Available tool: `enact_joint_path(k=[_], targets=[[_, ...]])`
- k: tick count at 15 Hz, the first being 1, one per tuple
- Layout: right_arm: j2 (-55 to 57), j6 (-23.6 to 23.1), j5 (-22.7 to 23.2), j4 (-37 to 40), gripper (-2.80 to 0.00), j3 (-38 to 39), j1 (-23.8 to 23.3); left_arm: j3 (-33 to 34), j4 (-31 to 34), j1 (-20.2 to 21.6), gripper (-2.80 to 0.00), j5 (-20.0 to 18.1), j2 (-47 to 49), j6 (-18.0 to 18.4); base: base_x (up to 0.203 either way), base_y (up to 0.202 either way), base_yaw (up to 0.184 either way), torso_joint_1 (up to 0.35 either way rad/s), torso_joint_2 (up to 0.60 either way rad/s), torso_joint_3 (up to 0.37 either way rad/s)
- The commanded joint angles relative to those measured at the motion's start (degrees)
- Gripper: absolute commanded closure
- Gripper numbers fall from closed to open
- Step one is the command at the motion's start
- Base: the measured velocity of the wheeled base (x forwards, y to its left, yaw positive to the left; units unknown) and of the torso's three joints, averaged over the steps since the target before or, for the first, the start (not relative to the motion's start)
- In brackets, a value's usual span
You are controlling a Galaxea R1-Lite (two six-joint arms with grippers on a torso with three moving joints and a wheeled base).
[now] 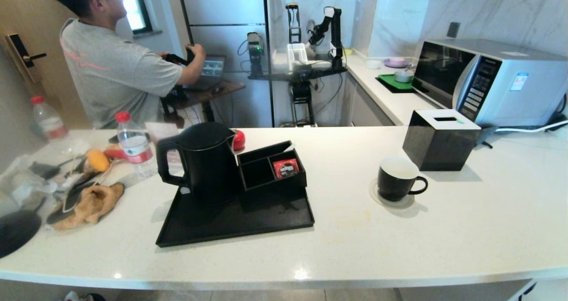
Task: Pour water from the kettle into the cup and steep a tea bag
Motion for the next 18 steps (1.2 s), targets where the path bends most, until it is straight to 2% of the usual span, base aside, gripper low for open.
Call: enact_joint_path(k=[1, 12, 15, 18], targets=[[-2.4, -0.47, 0.09, -0.02, 0.0, 0.07, 0.15, -0.01, 0.04, 0.0, 0.0, -0.01, -0.02, 0.01, 0.0, 0.0, 0.0, 0.0, 0.0, 0.0], [-2.4, 0.14, -0.17, 0.33, 0.0, -0.01, 0.15, -0.01, 0.04, 0.04, 0.0, -0.01, -0.02, 0.01, 0.0, 0.0, 0.0, 0.0, 0.0, 0.0], [-2.4, 3.39, -1.31, 0.85, 0.0, -0.19, 0.15, -0.01, 0.04, 0.0, 0.0, -0.01, -0.02, 0.01, 0.0, 0.0, 0.0, 0.0, 0.0, 0.0], [-2.4, 3.58, -1.31, 0.06, 0.0, 0.07, 0.15, -0.01, 0.05, 0.0, 0.0, -0.01, -0.02, 0.01, 0.0, 0.0, 0.0, 0.0, 0.0, 0.0]])
